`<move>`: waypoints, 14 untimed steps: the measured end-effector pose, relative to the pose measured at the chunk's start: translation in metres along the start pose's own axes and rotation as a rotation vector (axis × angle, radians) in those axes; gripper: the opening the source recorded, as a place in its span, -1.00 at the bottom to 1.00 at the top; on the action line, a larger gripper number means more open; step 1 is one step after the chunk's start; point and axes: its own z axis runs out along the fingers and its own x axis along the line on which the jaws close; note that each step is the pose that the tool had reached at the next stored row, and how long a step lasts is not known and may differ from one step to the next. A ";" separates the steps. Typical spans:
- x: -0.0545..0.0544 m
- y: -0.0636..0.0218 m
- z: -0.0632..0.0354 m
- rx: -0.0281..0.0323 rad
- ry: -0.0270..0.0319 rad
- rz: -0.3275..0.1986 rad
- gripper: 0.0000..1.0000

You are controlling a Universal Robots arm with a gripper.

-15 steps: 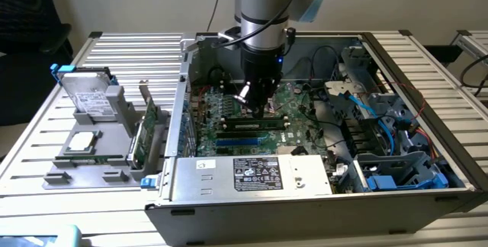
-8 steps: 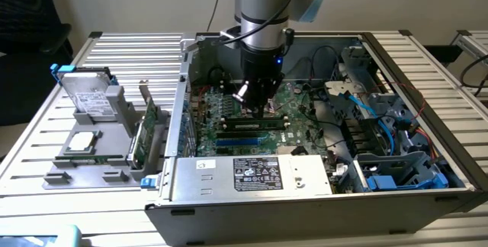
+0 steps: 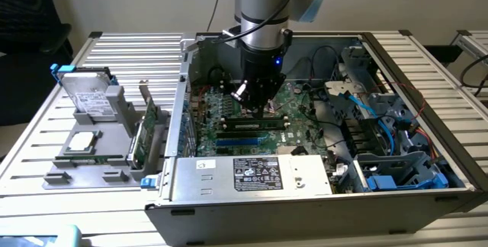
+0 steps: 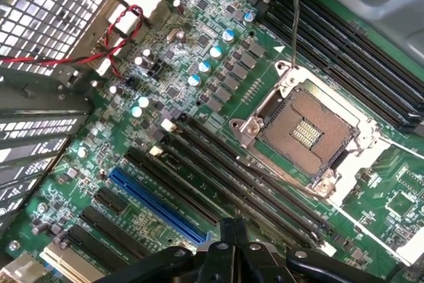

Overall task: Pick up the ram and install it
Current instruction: 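Press down the ram until it locks into place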

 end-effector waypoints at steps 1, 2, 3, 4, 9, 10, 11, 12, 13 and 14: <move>0.000 0.0000 0.0000 0.0000 0.0001 0.013 -0.79; 0.000 0.0000 0.0000 0.0000 0.0002 0.025 -0.79; 0.000 0.0000 0.0000 0.0000 0.0003 0.037 -0.79; 0.000 0.0000 0.0000 0.0001 0.0004 0.049 -0.79; 0.000 0.0000 0.0001 0.0016 -0.0015 0.107 -0.79; 0.000 0.0000 0.0001 0.0020 -0.0023 0.119 -0.79; 0.000 0.0000 0.0000 0.0028 -0.0030 0.130 -0.79; 0.000 0.0000 0.0000 0.0035 -0.0039 0.141 -0.79; 0.000 0.0000 0.0001 0.0040 -0.0046 0.151 -0.79; 0.000 0.0000 0.0001 0.0044 -0.0052 0.161 -0.79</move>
